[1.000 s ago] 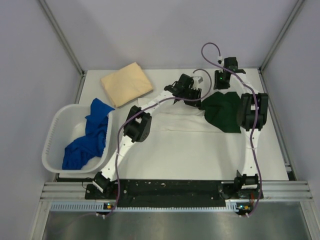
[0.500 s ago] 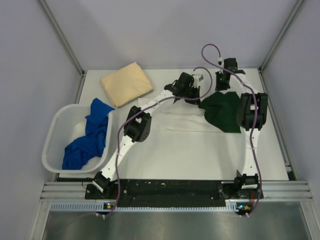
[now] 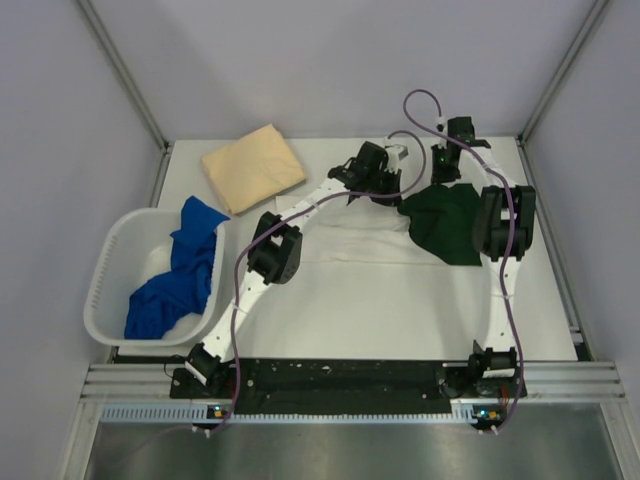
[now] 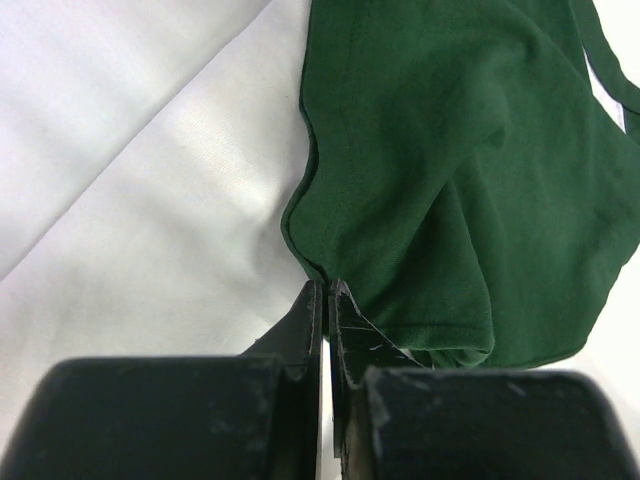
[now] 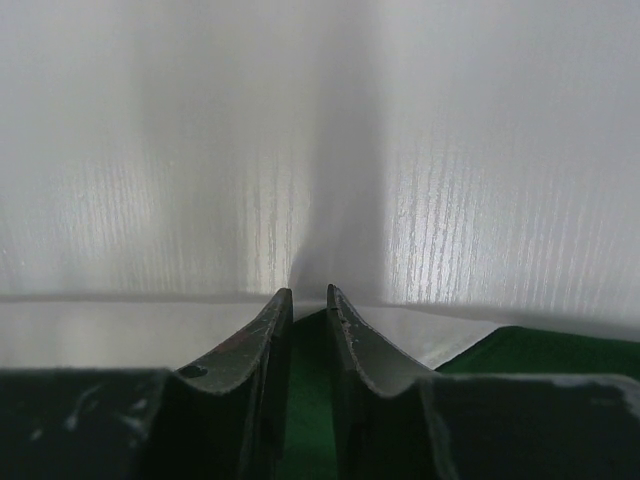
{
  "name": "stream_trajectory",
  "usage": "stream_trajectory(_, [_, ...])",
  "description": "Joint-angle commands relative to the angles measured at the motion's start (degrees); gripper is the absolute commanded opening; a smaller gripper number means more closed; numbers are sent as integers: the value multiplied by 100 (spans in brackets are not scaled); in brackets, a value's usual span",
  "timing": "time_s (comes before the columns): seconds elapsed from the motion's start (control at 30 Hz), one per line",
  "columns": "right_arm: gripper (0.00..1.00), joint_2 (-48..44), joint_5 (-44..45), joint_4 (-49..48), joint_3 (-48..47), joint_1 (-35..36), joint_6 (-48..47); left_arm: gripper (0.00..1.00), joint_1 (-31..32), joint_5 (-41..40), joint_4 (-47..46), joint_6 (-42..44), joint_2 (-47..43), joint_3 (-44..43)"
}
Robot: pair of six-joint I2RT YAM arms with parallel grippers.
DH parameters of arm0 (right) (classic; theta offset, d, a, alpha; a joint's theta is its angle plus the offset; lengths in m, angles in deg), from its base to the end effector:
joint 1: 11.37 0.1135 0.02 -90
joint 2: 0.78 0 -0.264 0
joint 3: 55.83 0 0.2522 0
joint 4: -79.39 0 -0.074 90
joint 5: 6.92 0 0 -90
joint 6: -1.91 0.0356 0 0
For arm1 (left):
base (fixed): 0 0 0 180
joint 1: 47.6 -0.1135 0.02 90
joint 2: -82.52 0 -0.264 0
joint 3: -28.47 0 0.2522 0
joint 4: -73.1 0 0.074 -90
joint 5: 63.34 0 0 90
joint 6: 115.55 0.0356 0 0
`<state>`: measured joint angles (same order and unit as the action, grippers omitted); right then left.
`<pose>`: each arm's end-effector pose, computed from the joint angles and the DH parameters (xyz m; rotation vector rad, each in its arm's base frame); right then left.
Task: Fold and stack the t-shirts
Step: Fold the other side of the tshirt into a rectangle
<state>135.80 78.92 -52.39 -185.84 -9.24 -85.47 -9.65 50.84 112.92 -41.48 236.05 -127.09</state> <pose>0.5250 0.0221 0.1766 -0.0183 2.5279 0.1250 0.4583 -0.3759 0.1749 0.6858 2.2430 -0.9633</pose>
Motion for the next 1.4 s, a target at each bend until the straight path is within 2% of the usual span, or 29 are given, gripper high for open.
stream_trajectory(0.0, [20, 132, -23, 44, 23, 33, 72, 0, -7, 42, -119, 37, 10, -199])
stream_trajectory(0.1, [15, 133, -14, 43, 119, 33, 55, 0, -7, 16, -110, 54, 1, -155])
stream_trajectory(0.17, [8, 133, -75, 52, 129, 42, 38, 0, -7, -1, -102, 72, -8, -173])
stream_trajectory(0.2, [0, 107, -137, 70, 102, 24, 46, 0, -7, -1, -102, 80, -16, -199])
stream_trajectory(0.33, [0, -121, -392, 79, 41, -11, 187, 0, -7, 42, -75, 334, -78, -287])
stream_trajectory(0.53, [0, -903, -585, 26, 294, -46, 301, 0, 10, -195, 30, 1371, -157, -498])
stream_trajectory(0.7, [0, -2000, -445, -456, 1435, -81, 362, 0, 28, -143, 74, 1978, -324, -551])
stream_trajectory(0.9, [0, -3004, -498, -896, 2921, -187, 591, 0, 177, 551, 136, 2716, -500, -349])
stream_trajectory(1.23, [0, -4041, -234, -1081, 4547, -669, 1092, 0, 239, 1307, 329, 2989, -658, -261])
stream_trajectory(1.37, [0, -4612, -339, -1511, 5339, -924, 1312, 0, 248, 1116, 259, 3226, -842, -278])
